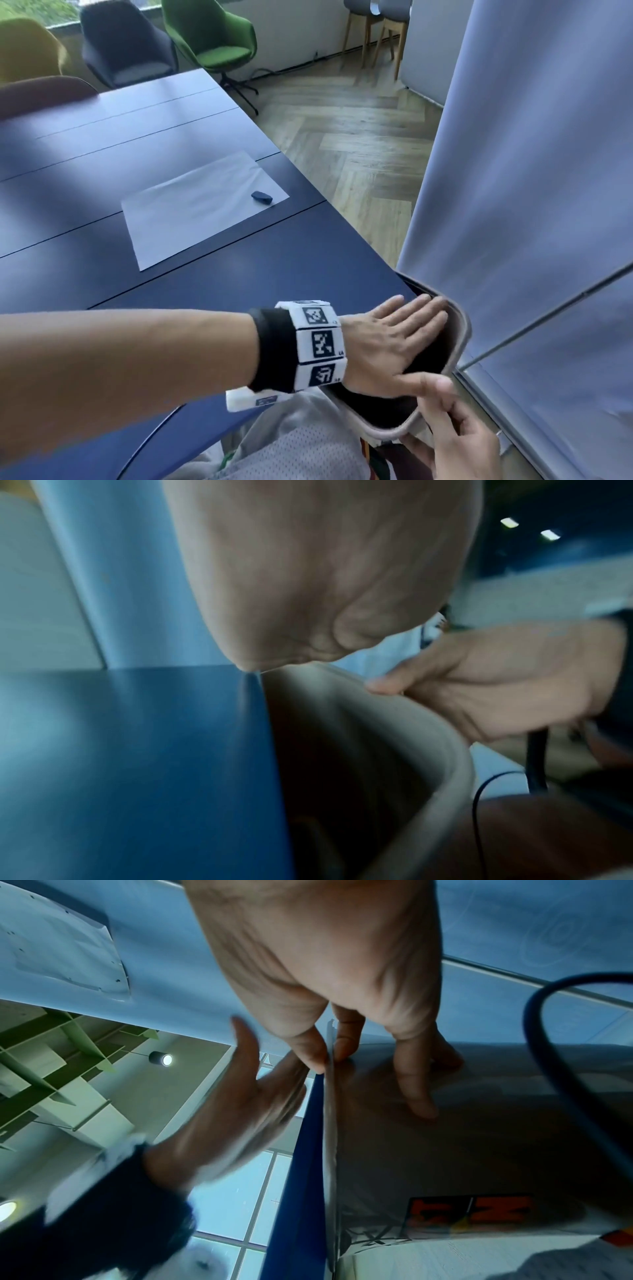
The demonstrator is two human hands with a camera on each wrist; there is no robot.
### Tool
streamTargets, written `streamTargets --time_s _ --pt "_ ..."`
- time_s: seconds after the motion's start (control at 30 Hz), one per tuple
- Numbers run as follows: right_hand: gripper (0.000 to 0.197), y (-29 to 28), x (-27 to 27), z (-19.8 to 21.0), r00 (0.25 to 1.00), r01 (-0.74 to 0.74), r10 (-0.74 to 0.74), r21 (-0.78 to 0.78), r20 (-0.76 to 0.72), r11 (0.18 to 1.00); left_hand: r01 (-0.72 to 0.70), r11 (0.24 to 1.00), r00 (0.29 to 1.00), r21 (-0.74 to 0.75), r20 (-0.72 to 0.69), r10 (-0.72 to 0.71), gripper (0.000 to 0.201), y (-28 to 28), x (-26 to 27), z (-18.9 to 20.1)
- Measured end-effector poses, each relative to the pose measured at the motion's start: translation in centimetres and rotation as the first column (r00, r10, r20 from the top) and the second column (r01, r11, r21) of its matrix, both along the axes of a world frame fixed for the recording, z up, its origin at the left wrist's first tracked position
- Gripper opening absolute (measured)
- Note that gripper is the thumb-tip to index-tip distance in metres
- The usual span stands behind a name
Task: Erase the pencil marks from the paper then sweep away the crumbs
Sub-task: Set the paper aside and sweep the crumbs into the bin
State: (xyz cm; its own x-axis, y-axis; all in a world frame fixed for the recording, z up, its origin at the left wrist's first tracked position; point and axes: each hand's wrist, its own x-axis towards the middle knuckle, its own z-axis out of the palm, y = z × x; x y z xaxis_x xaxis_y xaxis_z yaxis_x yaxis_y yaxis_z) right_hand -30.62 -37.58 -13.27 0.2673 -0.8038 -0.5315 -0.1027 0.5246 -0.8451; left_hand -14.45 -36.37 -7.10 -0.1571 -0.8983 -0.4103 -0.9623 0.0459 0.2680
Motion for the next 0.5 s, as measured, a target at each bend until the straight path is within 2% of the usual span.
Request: streamTargets --time_s 0.07,0.1,0.17,0.23,0.27,0.33,0.37,0.43,0.5 --pt "0.026 0.0 -0.3 -0.2 1.000 0.015 -0.015 -0.033 0.006 0.999 -0.242 0.970 0.969 -0.005 0.040 0.242 0.090 2.6 3.7 0.9" --pt "0.026 0.0 -0.4 -0.3 1.000 0.025 -0.025 -0.046 0.005 0.999 -0.376 0.927 0.923 -0.011 0.089 0.375 0.094 4.3 6.2 1.1" --pt "0.025 -0.1 -0.4 -0.3 1.000 0.018 -0.018 -0.052 0.013 0.999 -0.597 0.802 0.785 -0.018 0.193 0.589 0.109 8.4 11.2 1.5" --pt "0.027 -0.3 -0.5 -0.7 0.999 0.002 -0.001 -0.038 0.035 0.999 -0.723 0.690 0.669 0.018 0.267 0.694 0.125 11.9 14.2 1.5" --pt "0.027 -0.3 -0.5 -0.9 0.999 -0.004 0.005 -0.032 0.035 0.999 -0.739 0.672 0.654 0.046 0.290 0.698 0.129 13.0 14.5 1.3" --pt "0.027 -0.3 -0.6 -1.1 0.999 0.002 -0.001 -0.029 0.038 1.000 -0.708 0.701 0.689 0.084 0.301 0.659 0.126 13.4 13.2 0.8" --pt "0.026 -0.4 -0.6 -1.2 0.999 0.010 -0.009 -0.018 0.048 1.000 -0.662 0.744 0.733 0.088 0.281 0.619 0.120 12.9 11.6 0.4" --pt "0.025 -0.3 -0.5 -1.2 0.998 0.016 -0.017 0.006 0.066 1.000 -0.491 0.867 0.856 0.084 0.234 0.462 0.109 10.7 7.2 -0.4" --pt "0.023 -0.1 -0.4 -1.0 0.998 0.003 -0.004 0.008 0.059 1.000 -0.295 0.954 0.941 0.059 0.192 0.279 0.103 7.8 2.5 -1.1"
